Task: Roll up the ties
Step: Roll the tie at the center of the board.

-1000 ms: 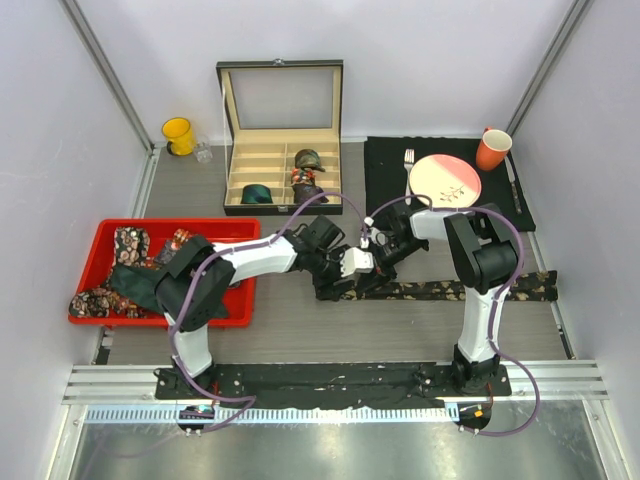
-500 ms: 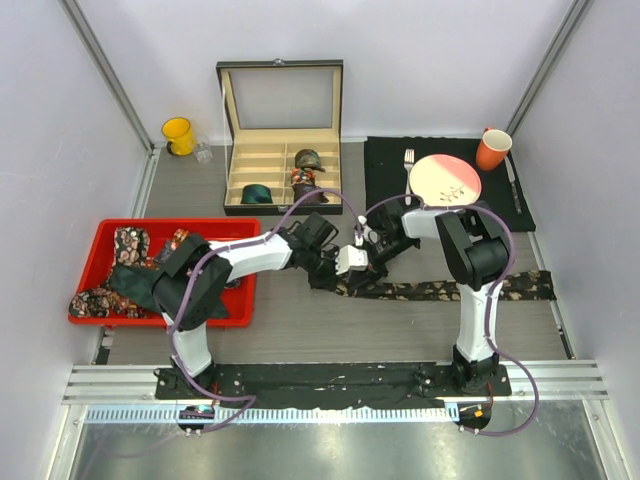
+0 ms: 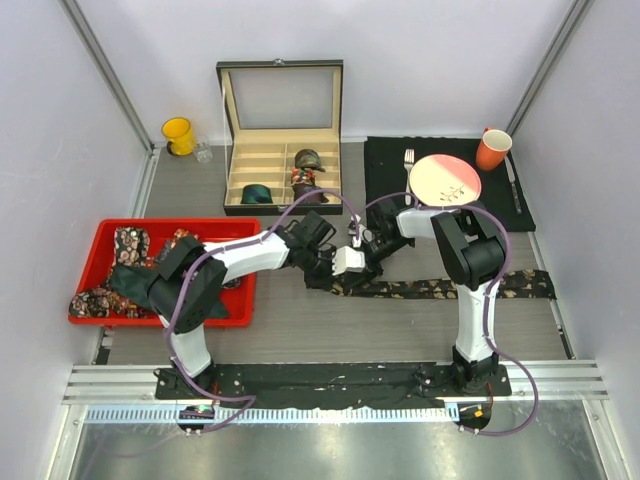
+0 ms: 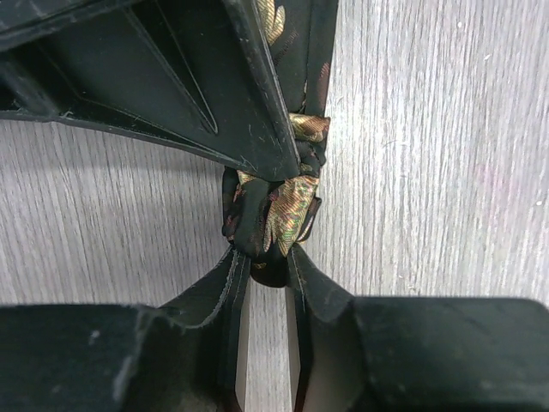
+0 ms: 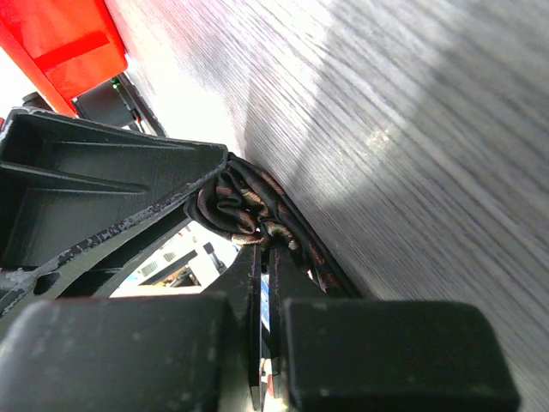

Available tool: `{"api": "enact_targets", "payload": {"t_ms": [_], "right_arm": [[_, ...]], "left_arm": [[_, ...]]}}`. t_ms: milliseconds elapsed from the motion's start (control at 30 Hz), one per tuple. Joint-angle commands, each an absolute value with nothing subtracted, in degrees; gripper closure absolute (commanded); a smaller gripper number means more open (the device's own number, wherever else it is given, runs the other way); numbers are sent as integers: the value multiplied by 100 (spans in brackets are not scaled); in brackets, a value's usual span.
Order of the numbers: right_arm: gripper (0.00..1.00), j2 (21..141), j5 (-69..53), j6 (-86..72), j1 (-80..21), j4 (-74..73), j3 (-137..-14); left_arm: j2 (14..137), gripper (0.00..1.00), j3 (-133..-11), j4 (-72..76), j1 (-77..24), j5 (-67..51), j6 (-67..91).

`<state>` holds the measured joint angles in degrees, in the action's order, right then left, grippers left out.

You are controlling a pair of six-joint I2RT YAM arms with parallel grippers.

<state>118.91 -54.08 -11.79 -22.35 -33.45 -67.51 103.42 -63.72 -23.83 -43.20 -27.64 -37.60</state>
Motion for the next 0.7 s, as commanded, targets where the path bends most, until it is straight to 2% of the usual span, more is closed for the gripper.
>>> {"api": "enact_targets", "payload": {"t_ms": [0,333,667], "right_arm": [[99,12226,-3929,-940,-2268,-2892,-6627],[99,12208,-3876,-1028,-2276,-2777,-6609],[99,11935,-4017,-923,-2276,-2935,-6671]], "left_arm": [[10098,79,-6696,-2496,-4429,-3277,-3315],[10503,74,-6970,-1899,-4825,-3261,-2716],[10565,83,-6733,-2619,-4764,-2417,-3330]]}}
